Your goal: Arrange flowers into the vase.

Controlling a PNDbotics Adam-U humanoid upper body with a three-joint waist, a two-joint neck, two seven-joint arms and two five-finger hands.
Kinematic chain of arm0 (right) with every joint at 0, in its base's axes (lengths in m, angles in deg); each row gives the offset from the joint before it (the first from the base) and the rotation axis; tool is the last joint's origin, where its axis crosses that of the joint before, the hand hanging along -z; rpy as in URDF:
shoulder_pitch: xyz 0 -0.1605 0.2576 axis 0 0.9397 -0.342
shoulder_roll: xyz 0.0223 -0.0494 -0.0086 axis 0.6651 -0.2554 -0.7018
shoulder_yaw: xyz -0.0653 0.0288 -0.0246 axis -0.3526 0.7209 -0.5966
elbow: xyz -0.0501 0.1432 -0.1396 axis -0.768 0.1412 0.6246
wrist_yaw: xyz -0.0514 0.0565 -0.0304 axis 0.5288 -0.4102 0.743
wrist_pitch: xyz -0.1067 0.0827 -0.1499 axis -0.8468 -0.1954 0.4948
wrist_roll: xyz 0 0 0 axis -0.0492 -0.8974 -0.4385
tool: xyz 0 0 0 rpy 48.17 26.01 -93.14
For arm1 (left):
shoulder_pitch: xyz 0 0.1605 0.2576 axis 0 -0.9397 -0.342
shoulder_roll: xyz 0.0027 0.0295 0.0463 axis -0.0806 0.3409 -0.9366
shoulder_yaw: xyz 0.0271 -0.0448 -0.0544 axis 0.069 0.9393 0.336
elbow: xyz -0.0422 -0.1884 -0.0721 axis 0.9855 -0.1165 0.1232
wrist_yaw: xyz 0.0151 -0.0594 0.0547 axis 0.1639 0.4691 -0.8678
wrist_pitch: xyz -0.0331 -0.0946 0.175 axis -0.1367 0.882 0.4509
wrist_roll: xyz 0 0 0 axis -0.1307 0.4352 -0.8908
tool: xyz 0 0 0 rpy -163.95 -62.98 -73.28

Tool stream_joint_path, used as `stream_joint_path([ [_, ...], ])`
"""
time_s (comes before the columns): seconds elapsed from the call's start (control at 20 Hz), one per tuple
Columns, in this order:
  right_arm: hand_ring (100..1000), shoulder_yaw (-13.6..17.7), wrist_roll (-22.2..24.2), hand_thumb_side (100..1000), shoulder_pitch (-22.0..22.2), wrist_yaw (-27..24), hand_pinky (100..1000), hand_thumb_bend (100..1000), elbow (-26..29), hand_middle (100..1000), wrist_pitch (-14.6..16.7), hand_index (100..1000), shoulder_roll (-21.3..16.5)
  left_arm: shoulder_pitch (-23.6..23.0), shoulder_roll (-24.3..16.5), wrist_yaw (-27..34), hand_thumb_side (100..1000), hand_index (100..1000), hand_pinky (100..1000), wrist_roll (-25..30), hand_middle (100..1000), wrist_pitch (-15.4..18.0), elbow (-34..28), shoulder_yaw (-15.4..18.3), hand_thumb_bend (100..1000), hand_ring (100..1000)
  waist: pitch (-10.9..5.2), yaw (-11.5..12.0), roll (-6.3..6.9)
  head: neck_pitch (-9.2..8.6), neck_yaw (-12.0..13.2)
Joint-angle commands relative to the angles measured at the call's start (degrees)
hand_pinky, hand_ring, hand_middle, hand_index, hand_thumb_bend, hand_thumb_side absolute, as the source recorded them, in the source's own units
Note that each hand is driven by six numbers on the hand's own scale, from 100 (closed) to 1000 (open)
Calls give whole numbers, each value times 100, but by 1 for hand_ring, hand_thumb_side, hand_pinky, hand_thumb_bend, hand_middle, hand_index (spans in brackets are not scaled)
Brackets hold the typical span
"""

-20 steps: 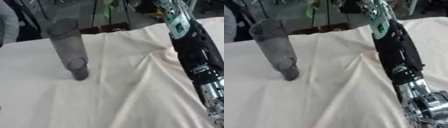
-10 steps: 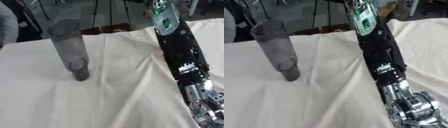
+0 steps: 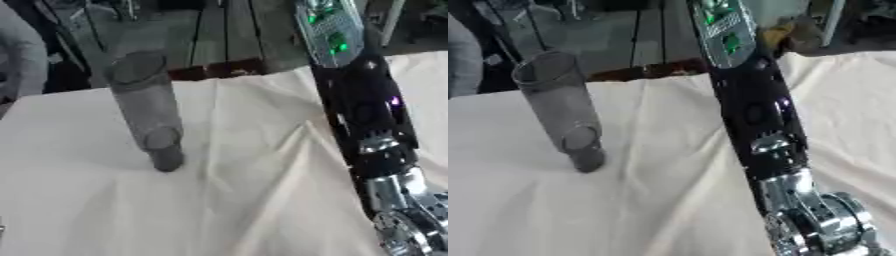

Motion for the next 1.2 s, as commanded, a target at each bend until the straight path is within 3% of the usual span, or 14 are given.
stream_joint_path([
  [0.05,100,30,-71,471,-204,-346,100,224,236,100,-149,100,51,53,-79,29,1000,978,741,-18,898,-2,-83,0,100,888,-143,18,-23,-4,9],
  [0.55,100,30,-338,452,-382,-1260,100,160,587,100,-465,100,426,59,-87,45,1000,978,741,-1,896,-4,-83,-21,100,887,-131,69,-46,64,-42],
  [1.2,100,-283,-801,468,-563,-2444,100,100,1082,100,-42,100,836,64,-103,71,1000,978,740,37,889,-7,-83,-53,100,884,-87,164,-88,24,-142],
])
